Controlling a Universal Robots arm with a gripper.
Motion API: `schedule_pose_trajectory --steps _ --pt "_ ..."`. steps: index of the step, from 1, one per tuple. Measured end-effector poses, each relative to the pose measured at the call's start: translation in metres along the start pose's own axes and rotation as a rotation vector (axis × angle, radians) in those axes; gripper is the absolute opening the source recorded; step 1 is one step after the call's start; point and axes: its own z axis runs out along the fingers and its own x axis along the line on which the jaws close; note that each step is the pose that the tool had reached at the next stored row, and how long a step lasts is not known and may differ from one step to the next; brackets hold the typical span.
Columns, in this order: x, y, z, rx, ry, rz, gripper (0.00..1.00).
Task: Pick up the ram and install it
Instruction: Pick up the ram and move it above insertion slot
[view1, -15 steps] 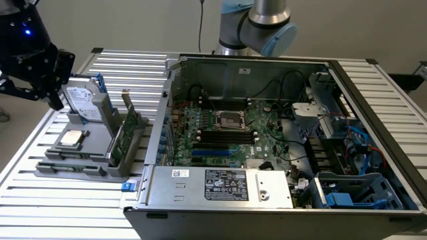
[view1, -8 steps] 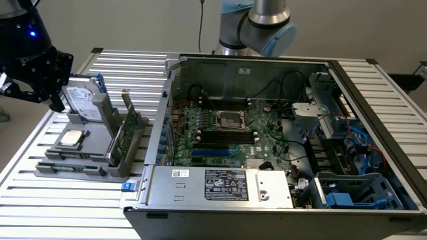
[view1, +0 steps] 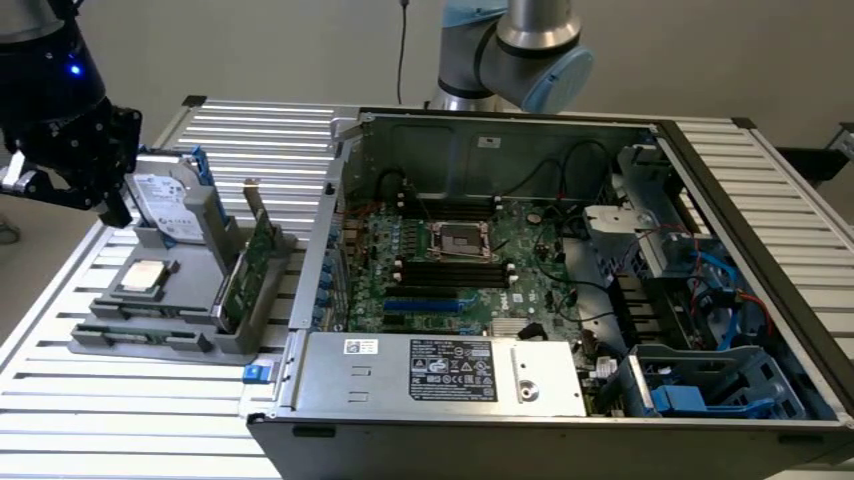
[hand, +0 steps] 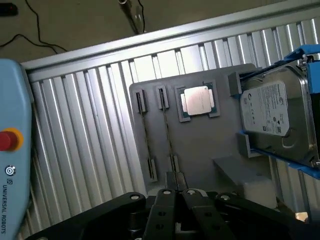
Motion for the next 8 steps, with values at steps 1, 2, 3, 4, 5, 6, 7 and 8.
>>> schedule_pose_trajectory --steps 1,2,3,4,5,6,7,8 --pt "0.0 0.0 0.0003 0.0007 0.0007 -0.018 0.11" --pt "0.0 0.0 0.0006 0.0015 0.0013 -0.035 0.11" --pt "0.0001 0.0 0.0009 0.0021 0.0018 -0.049 0.11" --pt "0.0005 0.0 0.001 0.0023 0.002 -0.055 0.11" --pt "0.0009 0.0004 0.001 0.0027 0.0026 -0.06 0.11" --pt "0.0014 0.0005 0.001 0.0027 0.0029 -0.061 0.11" --pt "0.0022 0.0003 0.0011 0.0028 0.0028 -0.061 0.12" --pt "0.0034 0.0002 0.0011 0.0027 0.0026 -0.061 0.12"
